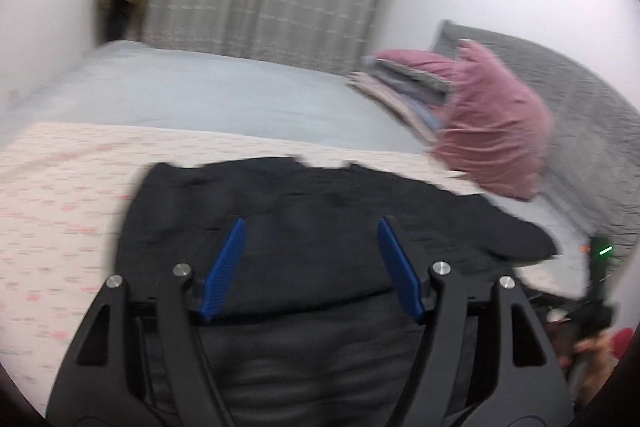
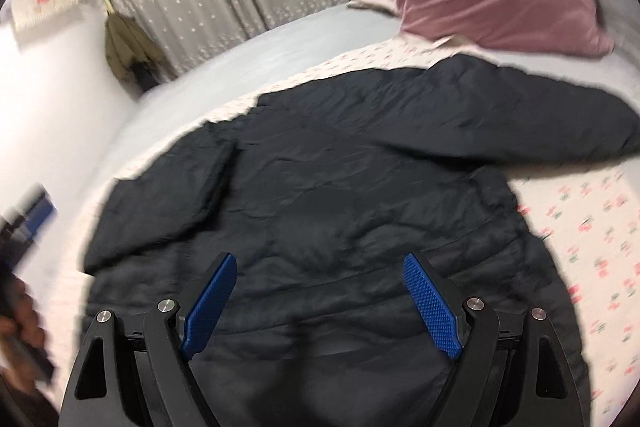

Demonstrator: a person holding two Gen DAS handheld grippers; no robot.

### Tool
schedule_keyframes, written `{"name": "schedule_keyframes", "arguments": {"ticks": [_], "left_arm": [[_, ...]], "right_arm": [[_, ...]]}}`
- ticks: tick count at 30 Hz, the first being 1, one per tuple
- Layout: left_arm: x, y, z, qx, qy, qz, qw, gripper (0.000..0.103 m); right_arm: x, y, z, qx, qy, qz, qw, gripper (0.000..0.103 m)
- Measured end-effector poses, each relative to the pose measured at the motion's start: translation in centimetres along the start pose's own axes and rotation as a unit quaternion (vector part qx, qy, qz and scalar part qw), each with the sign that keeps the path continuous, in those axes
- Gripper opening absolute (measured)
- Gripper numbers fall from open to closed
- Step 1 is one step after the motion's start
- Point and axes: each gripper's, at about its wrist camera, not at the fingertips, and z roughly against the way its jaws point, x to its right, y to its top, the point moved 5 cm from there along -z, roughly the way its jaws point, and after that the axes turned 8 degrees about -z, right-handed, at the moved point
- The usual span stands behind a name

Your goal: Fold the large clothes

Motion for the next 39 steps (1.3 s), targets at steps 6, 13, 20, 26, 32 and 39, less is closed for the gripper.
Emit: {"name": "schedule_keyframes", "arguments": {"ticks": [6, 13, 20, 26, 32, 39], "left_arm": [[-9.0, -3.8, -1.5, -0.017, 0.031, 0.094, 0.9949, 0.042], [-11.5, -5.5, -3.8, -0.024, 0.007, 0.148, 0.9887, 0.026], [-9.4, -7.7, -7.8, -0.102, -0.008, 0.127, 0.9866, 0.026], [-8.7, -8.6, -8.3, -0.125, -0.007, 0.127, 0.9840, 0.033], [-7.1, -7.3, -6.7, -0.119, 0.016, 0.102, 0.9875, 0.073], [-5.6, -5.6, -3.6, -0.121, 0.058, 0.072, 0.9884, 0.097]], "right_arm": [[-5.5, 1.9, -3.7, -0.055, 0.084, -0.046, 0.994, 0.086], [-12.9, 1.5, -13.4, -0.112, 0.077, 0.003, 0.991, 0.028], [-13.9, 2.3, -12.6, 0.000, -0.073, 0.141, 0.987, 0.008], [-10.3, 0.6, -15.1, -0.057, -0.090, 0.114, 0.988, 0.006], [-7.3, 2.3, -11.1, -0.060, -0.024, 0.038, 0.997, 0.051], [2.4, 7.8, -4.0, 0.017, -0.091, -0.044, 0.995, 0.078]]}}
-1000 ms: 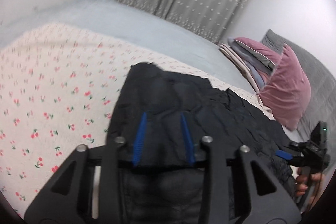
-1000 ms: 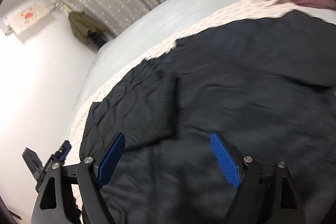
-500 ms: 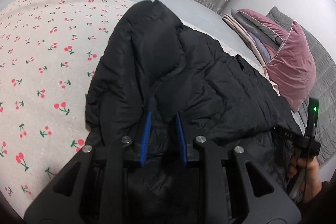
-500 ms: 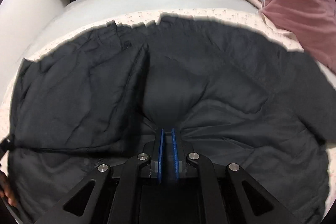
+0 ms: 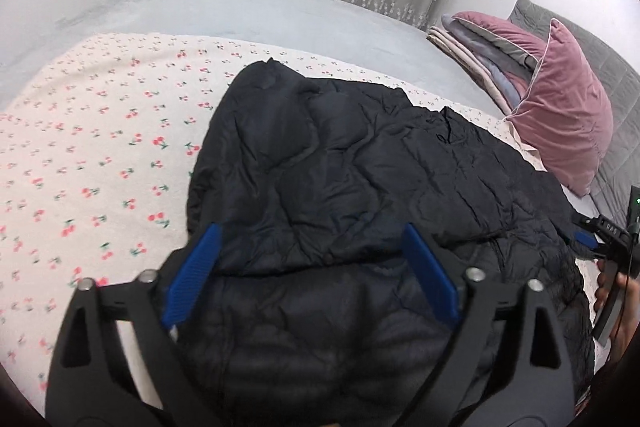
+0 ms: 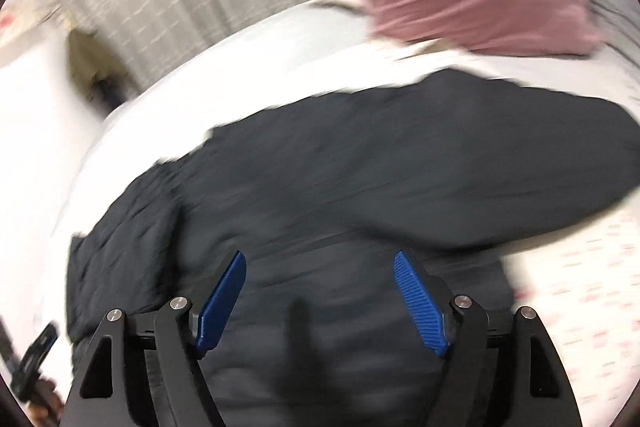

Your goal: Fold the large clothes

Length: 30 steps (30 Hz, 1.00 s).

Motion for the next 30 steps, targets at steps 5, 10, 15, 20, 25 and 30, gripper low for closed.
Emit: {"name": "schedule_keyframes", "arguments": {"ticks": [5, 10, 15, 20, 25, 30], "left_arm": [[0.6, -0.5, 1.5, -0.011, -0.003, 0.017, 0.9998, 0.101], [2.0, -1.6, 2.3, -0.013, 0.006, -0.003, 0.9999, 0.101], [2.0, -2.4, 1.6, -0.003, 0.010, -0.006, 0.9999, 0.101], [1.3, -2.2, 0.9, 0.006, 0.018, 0.002, 0.9998, 0.101], [0.9, -2.1, 0.7, 0.007, 0.014, 0.004, 0.9999, 0.101], [0.6, -2.0, 0.9, 0.007, 0.020, -0.003, 0.9998, 0.101]], "right_arm": [[10.6, 3.3, 1.9, 0.021, -0.063, -0.116, 0.991, 0.078], [19.2, 5.2, 2.6, 0.040, -0.121, -0.196, 0.972, 0.078], [24.9, 6.5, 1.9, 0.039, -0.139, -0.249, 0.958, 0.078], [27.6, 7.7, 0.7, 0.049, -0.130, -0.274, 0.952, 0.065], [27.3, 8.5, 0.4, 0.051, -0.094, -0.300, 0.948, 0.008], [20.6, 11.0, 4.7, 0.115, -0.074, -0.211, 0.968, 0.005]]}}
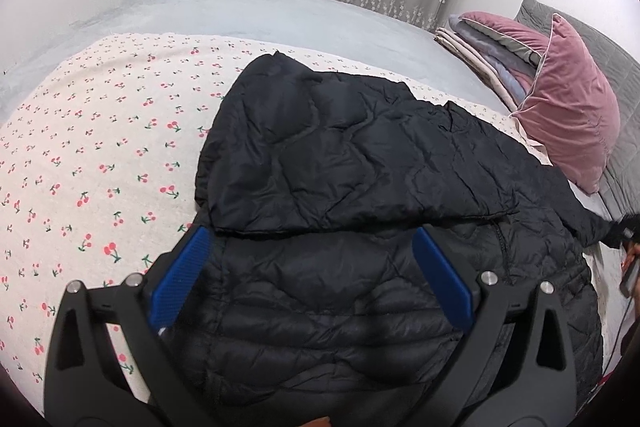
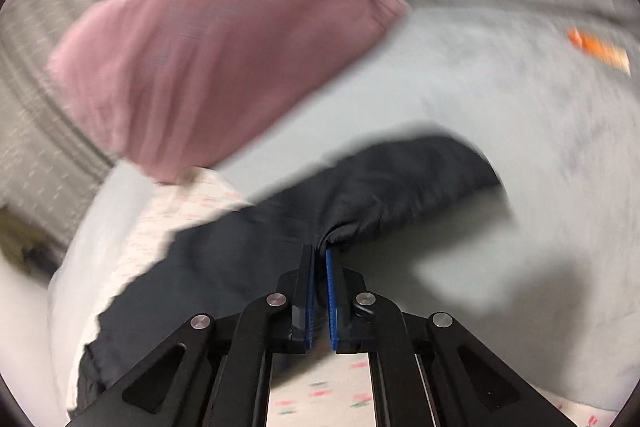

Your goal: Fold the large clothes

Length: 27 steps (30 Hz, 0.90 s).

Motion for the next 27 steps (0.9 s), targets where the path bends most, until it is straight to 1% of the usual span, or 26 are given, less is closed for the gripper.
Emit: {"name": "schedule_keyframes", "arguments": {"ticks": [2, 4, 5, 7, 9, 10, 12, 13, 14, 17, 18, 19, 20, 21, 22, 23, 24, 25, 26, 27], "left_arm": [[0.0, -0.1, 0.0, -0.002, 0.001, 0.001, 1.0000, 0.101], [0.2, -0.2, 0.1, -0.003, -0.005, 0.001, 1.0000, 0.101], [0.4, -0.2, 0.1, -0.004, -0.007, 0.000, 1.0000, 0.101], [0.5, -0.2, 0.3, -0.004, -0.008, -0.004, 1.0000, 0.101], [0.7, -0.1, 0.5, -0.001, -0.007, -0.007, 0.9999, 0.101], [0.6, 0.0, 0.6, 0.000, -0.008, -0.008, 0.9999, 0.101], [0.6, 0.1, 0.7, 0.003, -0.010, -0.003, 0.9999, 0.101], [0.4, 0.1, 0.8, 0.003, -0.012, 0.000, 0.9999, 0.101], [0.3, 0.1, 0.8, 0.003, -0.014, 0.003, 0.9999, 0.101], [0.0, -0.1, 0.9, -0.001, -0.019, 0.011, 0.9998, 0.101], [-0.1, -0.1, 0.9, -0.002, -0.020, 0.011, 0.9997, 0.101], [-0.2, -0.1, 0.9, -0.002, -0.020, 0.011, 0.9997, 0.101], [-0.3, -0.1, 1.0, -0.002, -0.019, 0.011, 0.9998, 0.101], [-0.5, -0.2, 1.2, -0.001, -0.018, 0.012, 0.9998, 0.101], [-0.6, -0.2, 1.3, 0.000, -0.019, 0.014, 0.9997, 0.101], [-0.7, -0.2, 1.4, 0.001, -0.020, 0.015, 0.9997, 0.101], [-0.8, -0.2, 1.5, 0.001, -0.020, 0.016, 0.9997, 0.101], [-0.9, -0.1, 1.5, 0.002, -0.020, 0.016, 0.9997, 0.101], [-1.0, -0.1, 1.6, 0.003, -0.019, 0.016, 0.9997, 0.101], [-1.1, -0.1, 1.6, 0.003, -0.017, 0.017, 0.9997, 0.101]], "right_arm": [[-3.6, -0.3, 2.0, 0.018, 0.026, 0.036, 0.999, 0.005], [-7.9, -1.2, 4.0, 0.033, 0.053, 0.082, 0.995, 0.005], [-10.7, -2.1, 5.3, 0.038, 0.072, 0.112, 0.990, 0.005], [-14.6, -3.8, 6.5, 0.042, 0.099, 0.151, 0.983, 0.005], [-19.5, -6.7, 8.5, 0.045, 0.134, 0.207, 0.968, 0.005], [-20.9, -7.8, 9.1, 0.044, 0.142, 0.224, 0.963, 0.005], [-25.2, -11.5, 10.4, 0.027, 0.173, 0.269, 0.947, 0.005], [-26.4, -12.6, 10.7, 0.020, 0.183, 0.279, 0.942, 0.005], [-28.3, -14.8, 11.2, 0.009, 0.199, 0.298, 0.933, 0.005], [-31.2, -19.8, 11.8, -0.019, 0.226, 0.339, 0.913, 0.005], [-32.2, -22.0, 11.6, -0.033, 0.227, 0.356, 0.906, 0.005], [-32.2, -23.3, 11.3, -0.041, 0.223, 0.363, 0.904, 0.005], [-32.6, -24.9, 10.6, -0.059, 0.220, 0.372, 0.900, 0.005], [-32.4, -25.8, 9.9, -0.071, 0.218, 0.373, 0.899, 0.006], [-32.0, -26.0, 9.4, -0.077, 0.212, 0.372, 0.901, 0.010], [-31.4, -25.7, 8.1, -0.084, 0.191, 0.363, 0.908, 0.013], [-30.7, -25.0, 6.9, -0.090, 0.174, 0.348, 0.917, 0.022], [-29.8, -24.7, 6.7, -0.094, 0.163, 0.336, 0.923, 0.039], [-28.8, -23.7, 5.7, -0.096, 0.146, 0.315, 0.933, 0.051], [-26.8, -21.7, 4.4, -0.091, 0.120, 0.285, 0.947, 0.066]]}}
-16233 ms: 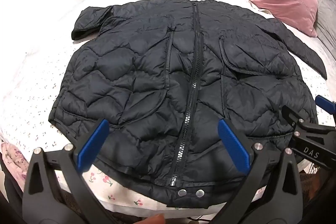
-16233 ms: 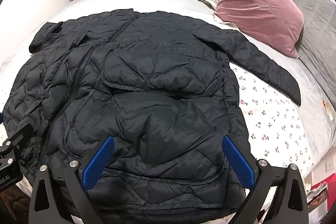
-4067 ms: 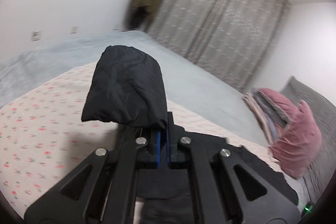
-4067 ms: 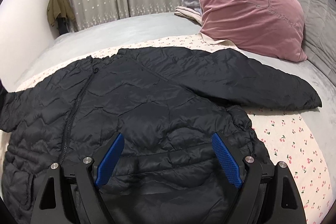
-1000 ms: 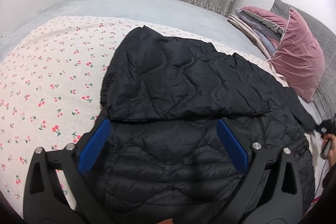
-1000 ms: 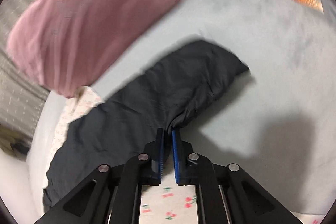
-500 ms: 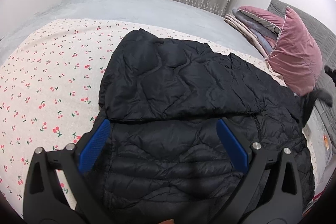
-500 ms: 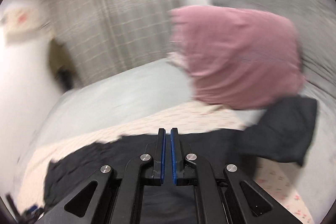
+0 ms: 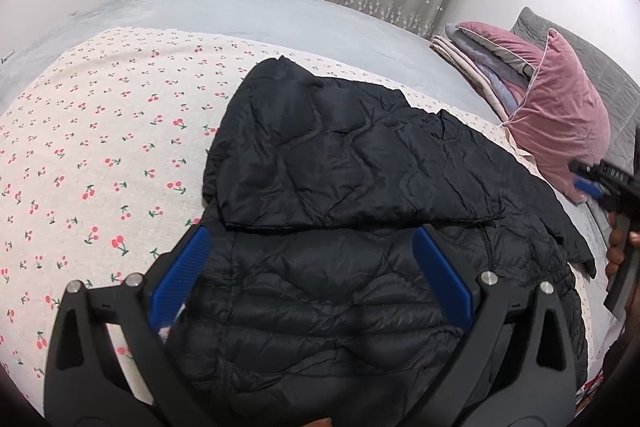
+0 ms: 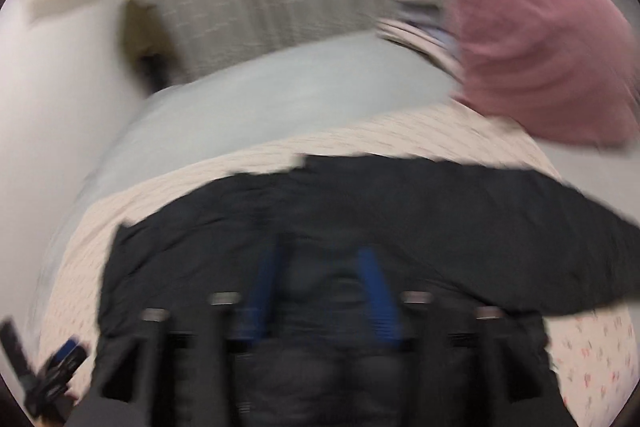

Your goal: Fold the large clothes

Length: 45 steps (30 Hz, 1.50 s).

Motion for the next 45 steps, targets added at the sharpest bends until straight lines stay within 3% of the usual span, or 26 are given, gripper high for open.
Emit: {"name": "schedule_keyframes", "arguments": {"ticks": [1, 4, 7, 8, 12, 15, 17, 18, 19, 21, 22, 25, 28, 32, 35, 40, 45], "left_arm": [[-0.1, 0.0, 0.0, 0.000, 0.001, 0.001, 1.0000, 0.101], [-0.2, 0.0, -0.2, -0.002, -0.003, 0.007, 1.0000, 0.101], [-0.2, -0.1, -0.3, -0.002, -0.003, 0.007, 1.0000, 0.101], [-0.2, -0.1, -0.4, -0.002, -0.001, 0.007, 1.0000, 0.101], [0.0, -0.2, -1.0, -0.003, 0.009, -0.002, 1.0000, 0.101], [0.3, -0.4, -1.6, -0.009, 0.013, -0.007, 0.9998, 0.101], [0.4, -0.6, -1.8, -0.011, 0.016, -0.011, 0.9998, 0.101], [0.5, -0.6, -2.0, -0.012, 0.018, -0.014, 0.9997, 0.101], [0.5, -0.7, -2.0, -0.013, 0.019, -0.017, 0.9996, 0.101], [0.6, -0.7, -2.2, -0.014, 0.024, -0.021, 0.9994, 0.101], [0.6, -0.6, -2.2, -0.013, 0.025, -0.026, 0.9993, 0.101], [0.6, -0.4, -2.2, -0.010, 0.022, -0.023, 0.9995, 0.101], [0.6, -0.4, -2.1, -0.007, 0.017, -0.019, 0.9997, 0.101], [0.4, -0.3, -1.8, -0.005, 0.015, -0.015, 0.9998, 0.101], [0.3, -0.2, -1.5, -0.002, 0.012, -0.011, 0.9999, 0.101], [0.0, -0.1, -1.4, -0.001, 0.010, -0.006, 0.9999, 0.101], [-0.4, 0.1, -1.2, 0.000, 0.005, 0.003, 1.0000, 0.101]], "right_arm": [[2.5, 0.5, -0.3, 0.005, -0.021, -0.025, 0.999, 0.071], [10.5, 1.2, -0.2, 0.006, -0.083, -0.089, 0.993, 0.072], [19.7, 1.2, 0.0, -0.007, -0.140, -0.176, 0.974, 0.072], [23.4, 0.8, 0.2, -0.014, -0.154, -0.221, 0.963, 0.072], [32.4, -1.0, 0.7, -0.026, -0.166, -0.346, 0.923, 0.072], [35.9, -1.8, 0.7, -0.017, -0.164, -0.383, 0.909, 0.072], [36.6, -1.7, 0.6, 0.000, -0.144, -0.389, 0.910, 0.071], [36.9, -1.3, 0.6, 0.012, -0.138, -0.385, 0.912, 0.066], [37.4, -0.9, 0.5, 0.016, -0.134, -0.381, 0.914, 0.042], [37.7, -0.4, 0.3, 0.015, -0.127, -0.373, 0.919, 0.012], [37.9, -0.1, 0.6, 0.024, -0.127, -0.375, 0.918, 0.009], [35.7, 1.8, 3.0, 0.066, -0.132, -0.338, 0.929, 0.007], [31.1, 4.4, 4.7, 0.099, -0.119, -0.273, 0.950, 0.006], [21.8, 7.2, 6.9, 0.131, -0.087, -0.163, 0.974, 0.006], [14.8, 8.2, 6.9, 0.139, -0.079, -0.075, 0.984, 0.006], [2.2, 5.8, 4.6, 0.110, -0.042, 0.083, 0.990, 0.006], [-7.8, -1.3, -1.1, 0.011, 0.022, 0.198, 0.980, 0.006]]}}
